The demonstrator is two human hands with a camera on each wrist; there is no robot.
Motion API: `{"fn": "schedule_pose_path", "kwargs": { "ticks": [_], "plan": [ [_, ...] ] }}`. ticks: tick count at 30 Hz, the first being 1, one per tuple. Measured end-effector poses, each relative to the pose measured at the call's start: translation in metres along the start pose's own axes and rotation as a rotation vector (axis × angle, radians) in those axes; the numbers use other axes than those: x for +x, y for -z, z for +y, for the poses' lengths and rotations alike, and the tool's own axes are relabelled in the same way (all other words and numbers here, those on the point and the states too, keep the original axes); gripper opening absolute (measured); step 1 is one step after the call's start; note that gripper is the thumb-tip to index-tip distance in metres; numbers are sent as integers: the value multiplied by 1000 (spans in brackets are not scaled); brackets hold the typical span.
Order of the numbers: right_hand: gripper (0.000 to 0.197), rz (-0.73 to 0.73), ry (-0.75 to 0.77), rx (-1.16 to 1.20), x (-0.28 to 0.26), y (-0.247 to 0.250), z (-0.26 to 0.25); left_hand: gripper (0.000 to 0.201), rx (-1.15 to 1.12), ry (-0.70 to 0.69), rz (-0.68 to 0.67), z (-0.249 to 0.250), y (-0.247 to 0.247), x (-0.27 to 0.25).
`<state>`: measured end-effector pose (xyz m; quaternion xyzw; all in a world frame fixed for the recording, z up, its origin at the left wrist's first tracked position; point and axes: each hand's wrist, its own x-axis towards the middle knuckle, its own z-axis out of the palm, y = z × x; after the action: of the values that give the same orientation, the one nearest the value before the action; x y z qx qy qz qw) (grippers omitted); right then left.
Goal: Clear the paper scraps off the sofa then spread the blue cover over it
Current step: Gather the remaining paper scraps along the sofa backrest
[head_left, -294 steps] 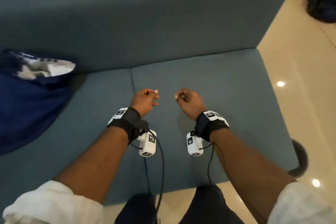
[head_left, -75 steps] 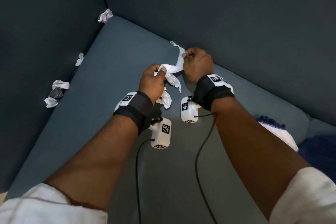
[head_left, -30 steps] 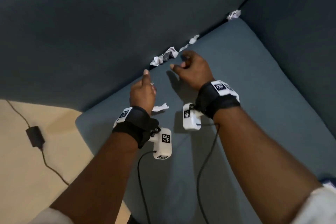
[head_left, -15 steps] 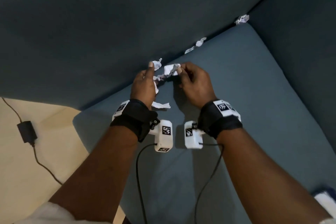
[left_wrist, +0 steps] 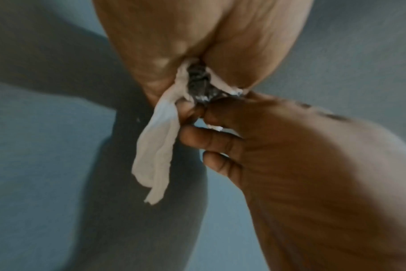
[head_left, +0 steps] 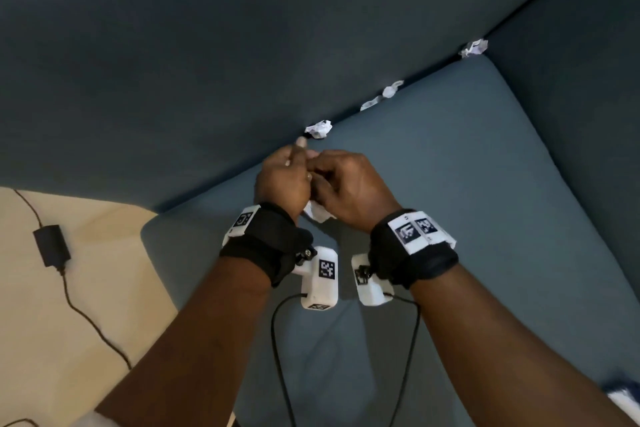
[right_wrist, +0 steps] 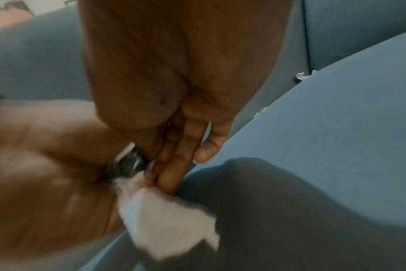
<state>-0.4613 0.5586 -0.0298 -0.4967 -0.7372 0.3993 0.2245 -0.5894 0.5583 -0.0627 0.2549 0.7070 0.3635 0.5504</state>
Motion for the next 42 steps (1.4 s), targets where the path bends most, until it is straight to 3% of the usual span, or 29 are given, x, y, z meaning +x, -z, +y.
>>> {"fn": "schedule_pose_path", "kwargs": {
  "ticks": [1, 3, 5, 9, 12, 15, 19, 22, 24, 27, 29, 32, 34, 39, 42],
  "plan": [
    [22, -2, -83, 76, 7, 4, 1, 41, -65, 16, 66, 0, 3, -1],
    [27, 161, -277, 169, 22, 12, 9, 40, -191, 38, 165, 2, 12, 1],
    [29, 303, -390, 50, 37, 16, 19, 40, -212, 32, 216, 0, 20, 5],
    [40, 164, -390, -370, 53, 2, 26, 46, -295, 75, 185, -1, 28, 12],
    [35, 214, -339, -484, 51, -10, 29, 46, -312, 155, 129, 9, 23, 10],
    [34, 281, -285, -73, 39, 1, 35, 50, -276, 192, 51, 18, 16, 9],
    [18, 207, -315, 360, 4, 1, 17, 53, 42, -118, -170, 19, -2, 7],
    [20, 87, -370, 678, -9, 2, 4, 43, 135, -148, -115, 18, -12, 12],
    [23, 103, -426, 734, -4, 16, 6, 44, 90, -126, -62, 23, -17, 22],
    [13, 400, -519, 538, 22, 50, 42, 38, -76, -9, -102, 39, -29, 26],
    [23, 505, -561, 213, 47, 76, 73, 27, -77, 0, -137, 43, -35, 28],
    [56, 189, -649, -306, 86, 107, 98, 13, -48, -24, -222, 36, -38, 28],
    [61, 37, -703, -434, 104, 117, 105, 8, -53, -4, -235, 29, -42, 26],
    [50, -16, -671, -612, 114, 109, 121, 16, -147, 113, -215, 30, -45, 31],
    [37, 93, -651, -394, 100, 111, 122, 22, -172, 164, -260, 34, -45, 34]
  ]
}}
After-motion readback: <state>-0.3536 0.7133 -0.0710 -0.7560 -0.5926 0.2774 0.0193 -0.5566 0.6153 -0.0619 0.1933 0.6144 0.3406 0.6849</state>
